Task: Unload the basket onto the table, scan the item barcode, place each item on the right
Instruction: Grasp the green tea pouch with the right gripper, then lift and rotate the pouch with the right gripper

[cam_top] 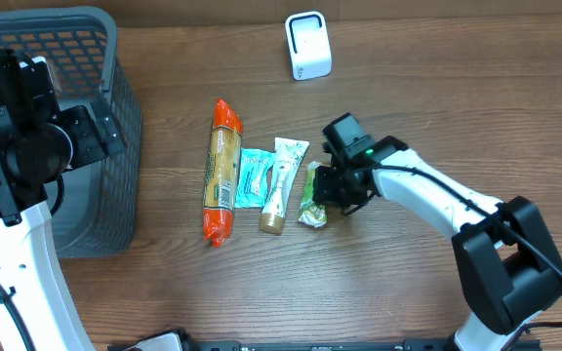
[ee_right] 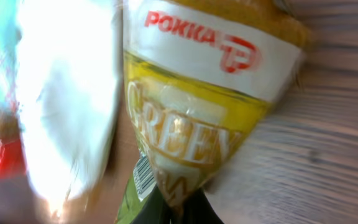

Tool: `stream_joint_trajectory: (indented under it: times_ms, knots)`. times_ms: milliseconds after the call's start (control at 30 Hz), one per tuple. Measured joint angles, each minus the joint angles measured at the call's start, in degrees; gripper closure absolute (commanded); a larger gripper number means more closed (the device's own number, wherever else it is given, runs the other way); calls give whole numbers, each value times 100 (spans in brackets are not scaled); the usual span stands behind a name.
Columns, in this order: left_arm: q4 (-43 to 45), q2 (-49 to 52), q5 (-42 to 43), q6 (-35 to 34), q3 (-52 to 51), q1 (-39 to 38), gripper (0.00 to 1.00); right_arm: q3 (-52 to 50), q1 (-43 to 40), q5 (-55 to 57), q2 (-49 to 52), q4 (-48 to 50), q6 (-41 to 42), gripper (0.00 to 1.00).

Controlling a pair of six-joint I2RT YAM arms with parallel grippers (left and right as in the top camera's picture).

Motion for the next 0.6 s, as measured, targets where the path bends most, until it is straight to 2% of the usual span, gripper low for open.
stream_joint_trajectory:
  times_ms: [200, 433, 467, 500, 600]
  knots:
    - [0, 0, 0, 0, 0, 0, 0, 4, -791, -2159, 35, -1086, -2708, 96]
    - [0, 0, 0, 0, 0, 0, 0, 11, -1532, -2782, 35, -2170, -5202, 96]
    - [0, 0, 0, 0, 0, 0, 0, 11, -1537, -2809, 35, -2164, -5434, 92]
    - [0, 0, 0, 0, 0, 0, 0, 11, -1530, -2820, 37, -2098, -5598, 82]
    - [0, 0, 0, 0, 0, 0, 0, 11, -1499, -2868, 37, -1606, -5753, 76]
